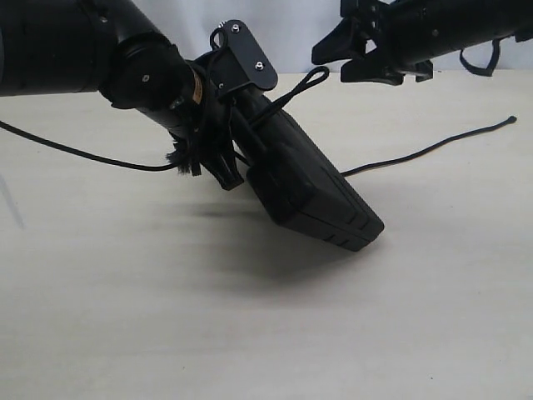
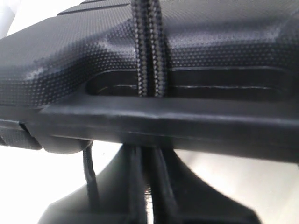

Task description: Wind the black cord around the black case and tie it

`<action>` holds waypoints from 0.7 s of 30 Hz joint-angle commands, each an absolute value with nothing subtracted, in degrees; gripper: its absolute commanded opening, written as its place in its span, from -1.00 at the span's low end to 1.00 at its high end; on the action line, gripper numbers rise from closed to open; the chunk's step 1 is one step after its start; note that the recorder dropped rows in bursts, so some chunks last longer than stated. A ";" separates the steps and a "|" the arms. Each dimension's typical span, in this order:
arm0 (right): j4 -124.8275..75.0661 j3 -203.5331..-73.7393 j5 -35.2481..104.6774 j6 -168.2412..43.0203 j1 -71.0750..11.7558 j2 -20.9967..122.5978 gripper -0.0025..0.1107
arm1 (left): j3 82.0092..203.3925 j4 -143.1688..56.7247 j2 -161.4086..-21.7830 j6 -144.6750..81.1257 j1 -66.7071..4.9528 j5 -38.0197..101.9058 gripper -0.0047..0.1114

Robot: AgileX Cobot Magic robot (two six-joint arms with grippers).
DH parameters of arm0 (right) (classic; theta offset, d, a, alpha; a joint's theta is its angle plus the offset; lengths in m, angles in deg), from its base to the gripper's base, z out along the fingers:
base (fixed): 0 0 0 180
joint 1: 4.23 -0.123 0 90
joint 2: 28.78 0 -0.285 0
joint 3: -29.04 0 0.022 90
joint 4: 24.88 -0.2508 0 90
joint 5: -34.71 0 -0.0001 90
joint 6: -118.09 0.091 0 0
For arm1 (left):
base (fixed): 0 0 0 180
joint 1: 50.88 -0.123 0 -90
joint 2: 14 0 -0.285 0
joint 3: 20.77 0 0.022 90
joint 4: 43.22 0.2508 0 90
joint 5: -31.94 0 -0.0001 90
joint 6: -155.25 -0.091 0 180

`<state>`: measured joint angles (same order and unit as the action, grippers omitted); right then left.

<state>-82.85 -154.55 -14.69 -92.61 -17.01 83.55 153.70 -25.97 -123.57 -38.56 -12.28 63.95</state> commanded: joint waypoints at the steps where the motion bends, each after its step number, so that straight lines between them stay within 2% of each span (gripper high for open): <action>1: -86.19 -154.98 -14.95 -93.75 -16.98 86.53 0.04 | 154.05 -26.58 -123.62 -37.89 -12.28 61.36 -0.92; 4: -90.11 -154.98 -14.87 -95.95 -16.98 88.49 0.02 | 154.05 -26.58 -123.62 -37.89 -12.28 61.33 -0.92; 6: -92.10 -154.98 -14.87 -97.54 -16.98 89.15 -0.11 | 154.05 -26.58 -123.62 -37.89 -12.28 61.33 -0.92; 12: -96.41 -154.98 -15.13 -100.49 -16.98 89.47 -0.88 | 154.05 -26.58 -123.62 -37.89 -12.28 61.33 -0.92; 15: -96.31 -154.98 -16.97 -101.60 -16.98 89.47 -0.88 | 154.05 -26.58 -123.62 -37.89 -12.28 61.26 -0.91; 17: -96.31 -154.98 -17.83 -101.75 -16.98 89.47 -0.88 | 154.05 -26.35 -123.62 -37.89 -12.28 61.53 -0.75; 19: -96.31 -154.98 -17.97 -101.75 -16.98 89.32 -0.88 | 154.26 -23.23 -123.62 -37.89 -12.28 64.52 -0.36; 21: -96.31 -154.98 -17.86 -102.08 -16.98 89.12 -0.88 | 154.26 -19.68 -122.65 -37.89 -12.28 67.59 -0.09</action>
